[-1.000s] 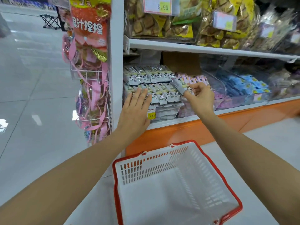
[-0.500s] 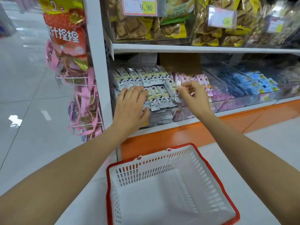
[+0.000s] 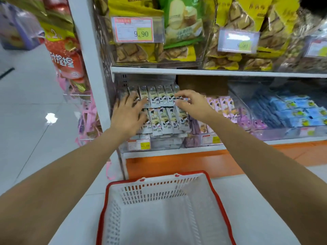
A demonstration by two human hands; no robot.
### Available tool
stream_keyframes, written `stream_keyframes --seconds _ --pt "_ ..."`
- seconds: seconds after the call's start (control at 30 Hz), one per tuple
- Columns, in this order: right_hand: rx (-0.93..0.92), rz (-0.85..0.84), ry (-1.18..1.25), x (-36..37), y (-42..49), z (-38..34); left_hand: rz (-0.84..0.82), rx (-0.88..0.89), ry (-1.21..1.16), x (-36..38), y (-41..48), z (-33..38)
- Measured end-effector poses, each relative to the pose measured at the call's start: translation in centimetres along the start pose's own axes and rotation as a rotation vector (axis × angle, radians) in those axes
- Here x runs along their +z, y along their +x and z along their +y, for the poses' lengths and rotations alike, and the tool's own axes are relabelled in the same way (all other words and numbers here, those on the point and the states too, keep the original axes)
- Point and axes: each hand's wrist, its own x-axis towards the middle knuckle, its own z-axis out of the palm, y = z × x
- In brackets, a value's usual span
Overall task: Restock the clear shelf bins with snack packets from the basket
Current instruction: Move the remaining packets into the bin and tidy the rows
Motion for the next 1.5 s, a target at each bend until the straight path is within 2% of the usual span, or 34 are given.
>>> stream_keyframes --seconds 0.27,0.47,0.73,0.87,1.0,1.17,1.23,1.5 --pt "-0.079 -0.125 -0.110 1.3 3.4 -2.2 -0.062 -0.040 -0.014 -0.4 0.6 -0.9" --pt "-0.007 -0.169 -0.192 2.3 5.7 -2.5 -0.104 -0.062 -0.016 -0.4 3.0 -0.6" --pt "-0.015 -0.168 -0.377 3.0 8.0 -1.8 -0.002 0.037 -0.121 0.7 4.5 -1.6" --pt "-0.008 -0.172 -0.383 3.2 8.2 -1.6 0.017 0.053 -0.156 0.5 4.6 -1.6" --pt "-0.020 -0.181 -0.272 2.5 7.7 -1.5 0.078 -0.001 -0.129 0.1 4.5 -1.4" --pt "-0.012 -0.200 -0.252 1.0 6.6 -0.9 -0.081 -0.058 -0.088 0.2 4.5 -1.4" --pt "0.009 -0.236 -0.267 0.8 6.5 -0.6 -0.071 -0.054 -0.093 0.3 4.5 -1.4" --pt "0.019 -0.174 -0.237 1.2 7.2 -0.5 -0.038 -0.013 -0.115 0.2 4.3 -2.1"
